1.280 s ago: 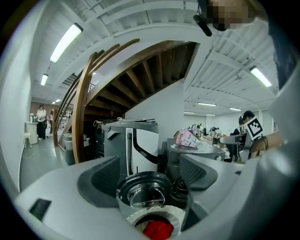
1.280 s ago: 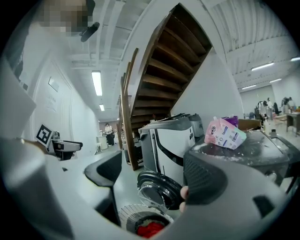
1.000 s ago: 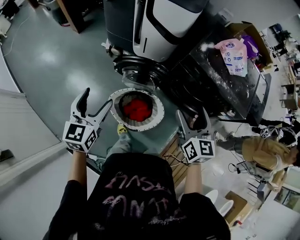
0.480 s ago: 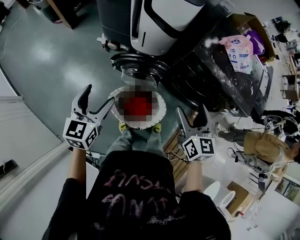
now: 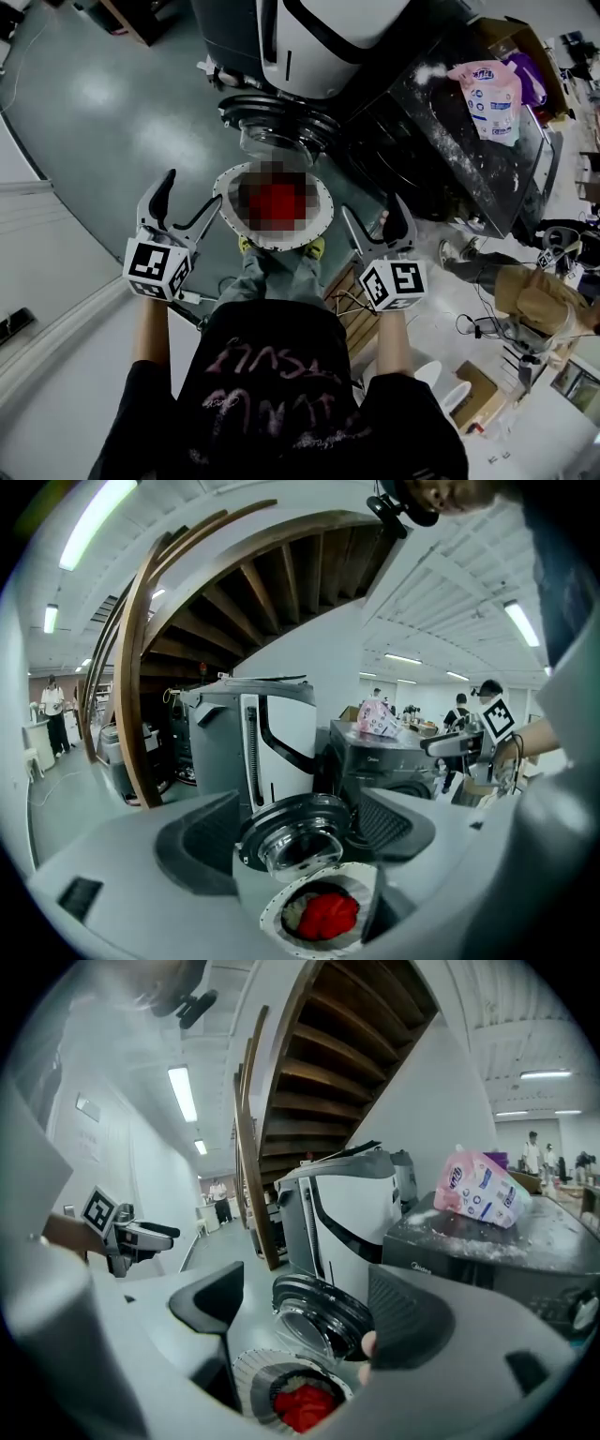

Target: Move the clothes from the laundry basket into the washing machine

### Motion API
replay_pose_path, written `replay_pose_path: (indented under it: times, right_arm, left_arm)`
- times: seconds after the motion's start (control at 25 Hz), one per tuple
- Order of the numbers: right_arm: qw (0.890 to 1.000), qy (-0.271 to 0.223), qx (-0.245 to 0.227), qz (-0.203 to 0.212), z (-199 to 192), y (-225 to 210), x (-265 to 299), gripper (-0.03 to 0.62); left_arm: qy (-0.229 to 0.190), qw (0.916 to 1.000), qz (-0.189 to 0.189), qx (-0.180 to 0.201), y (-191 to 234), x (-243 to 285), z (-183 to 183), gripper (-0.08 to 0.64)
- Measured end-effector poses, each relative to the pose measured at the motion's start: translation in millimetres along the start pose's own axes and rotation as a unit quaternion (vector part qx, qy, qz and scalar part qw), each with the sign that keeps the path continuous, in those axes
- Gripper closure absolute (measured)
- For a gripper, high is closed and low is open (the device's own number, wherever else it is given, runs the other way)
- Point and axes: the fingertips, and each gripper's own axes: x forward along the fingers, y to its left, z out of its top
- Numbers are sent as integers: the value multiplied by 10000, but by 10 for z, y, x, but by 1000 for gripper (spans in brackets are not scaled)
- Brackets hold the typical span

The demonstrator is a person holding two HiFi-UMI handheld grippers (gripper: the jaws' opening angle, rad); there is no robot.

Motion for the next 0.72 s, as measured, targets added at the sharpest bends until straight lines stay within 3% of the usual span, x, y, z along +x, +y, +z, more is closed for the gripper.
replay_pose_path:
  times: [0.28,0.4,0.48,0.6,0.72]
  right_arm:
    - [9962,511,-483,508,-431,117,121,176]
    - [9914,780,-809,672,-640,129,170,178]
    - [9848,972,-1209,775,-757,134,194,176]
    - [9696,1211,-1867,1014,-860,173,179,176]
    - [9530,1457,-2331,1274,-924,208,158,176]
  left_arm:
    - [512,9980,-101,366,-93,161,-366,166]
    - [772,9926,-251,906,-210,244,-497,166]
    - [1070,9830,-348,1451,-271,263,-641,166]
    - [1575,9579,-557,2336,-348,237,-858,166]
    - [1912,9384,-743,2781,-377,216,-987,166]
